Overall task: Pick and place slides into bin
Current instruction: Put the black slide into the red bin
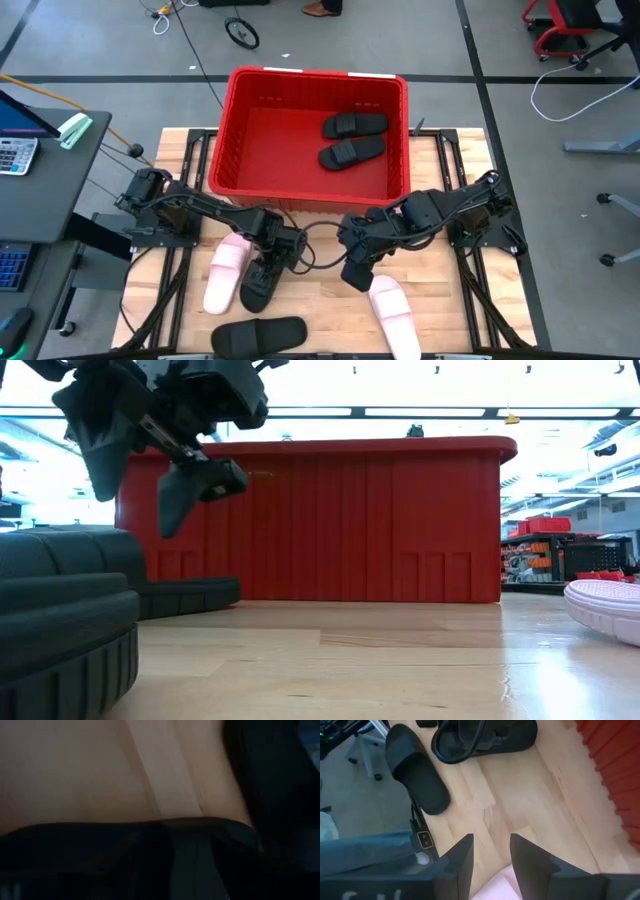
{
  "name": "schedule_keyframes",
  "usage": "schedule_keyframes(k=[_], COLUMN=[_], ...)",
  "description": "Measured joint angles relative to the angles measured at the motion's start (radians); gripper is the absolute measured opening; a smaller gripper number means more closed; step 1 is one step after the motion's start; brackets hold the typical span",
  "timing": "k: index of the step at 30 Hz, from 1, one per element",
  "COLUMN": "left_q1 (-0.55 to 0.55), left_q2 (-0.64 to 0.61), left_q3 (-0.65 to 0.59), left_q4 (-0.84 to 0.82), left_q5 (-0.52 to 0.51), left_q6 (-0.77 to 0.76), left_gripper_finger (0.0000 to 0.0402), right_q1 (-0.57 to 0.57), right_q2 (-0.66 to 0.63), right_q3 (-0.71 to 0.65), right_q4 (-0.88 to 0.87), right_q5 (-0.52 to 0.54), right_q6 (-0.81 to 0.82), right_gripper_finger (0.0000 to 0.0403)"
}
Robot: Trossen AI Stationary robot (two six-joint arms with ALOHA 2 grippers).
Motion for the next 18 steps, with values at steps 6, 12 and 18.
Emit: schedule_keyframes(k=[6,12,18], left_q1=[0.013,0.011,0.012], left_q2=[0.000,0.016,0.075], left_q3=[0.000,-0.024,-0.055], left_q4=[-0.062,-0.074,-0.071], left_q5=[0.001,0.005,0.106], left_q6=[0.000,-0.005,-0.055], left_gripper_finger=[0.0253,0.0236,0.0232], right_q1=[-0.002,-0.002,-0.002], right_q2=[0.000,0.000,0.000], right_q3=[0.000,0.000,0.000], right_q4=[0.000,0.000,0.005], right_q5=[0.002,0.002,0.005], right_q6=[-0.001,-0.002,-0.004], right_gripper_finger=[0.0134,0.0134,0.0134])
